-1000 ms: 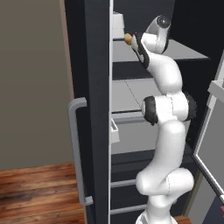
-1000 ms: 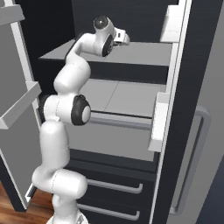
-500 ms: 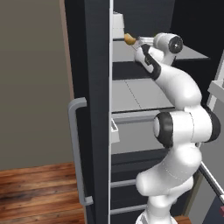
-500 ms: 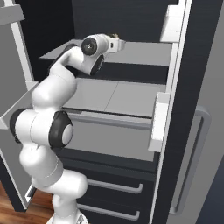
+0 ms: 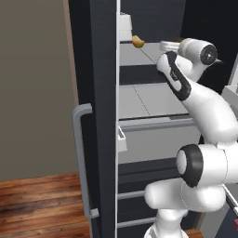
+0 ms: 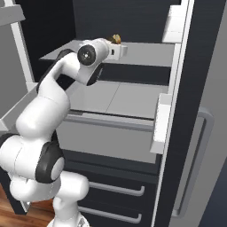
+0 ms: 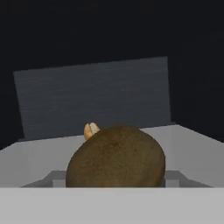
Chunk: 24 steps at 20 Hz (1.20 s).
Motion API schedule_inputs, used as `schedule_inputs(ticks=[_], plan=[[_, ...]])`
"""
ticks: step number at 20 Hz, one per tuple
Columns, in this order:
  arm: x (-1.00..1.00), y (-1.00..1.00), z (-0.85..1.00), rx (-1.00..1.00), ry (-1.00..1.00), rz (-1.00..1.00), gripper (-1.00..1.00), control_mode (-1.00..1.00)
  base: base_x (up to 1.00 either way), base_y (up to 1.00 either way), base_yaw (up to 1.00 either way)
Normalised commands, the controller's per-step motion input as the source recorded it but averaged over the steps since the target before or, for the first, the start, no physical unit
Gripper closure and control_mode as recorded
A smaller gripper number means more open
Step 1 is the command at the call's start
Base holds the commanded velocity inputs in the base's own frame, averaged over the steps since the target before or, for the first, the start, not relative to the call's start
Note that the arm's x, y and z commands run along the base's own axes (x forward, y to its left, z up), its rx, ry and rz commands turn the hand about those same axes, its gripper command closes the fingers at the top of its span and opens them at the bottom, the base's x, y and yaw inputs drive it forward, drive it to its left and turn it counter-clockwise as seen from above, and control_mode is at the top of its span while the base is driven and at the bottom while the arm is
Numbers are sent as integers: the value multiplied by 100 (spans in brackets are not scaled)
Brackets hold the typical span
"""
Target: Pick the peach and kiwi from the fridge and place them on the plate next to the blender to make a fruit smoothie.
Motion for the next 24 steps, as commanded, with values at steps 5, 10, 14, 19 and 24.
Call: schedule_inputs(ticks=[5,10,14,19,24], plan=[[-100,5,-6,2,26,0,100,-100,0,0,0],[-100,33,-72,0,39,0,100,-100,0,0,0],[-100,29,-100,-1,42,0,100,-100,0,0,0],[-100,5,-83,0,27,0,100,-100,0,0,0],[-15,0,-7,0,1,0,100,-100,0,0,0]])
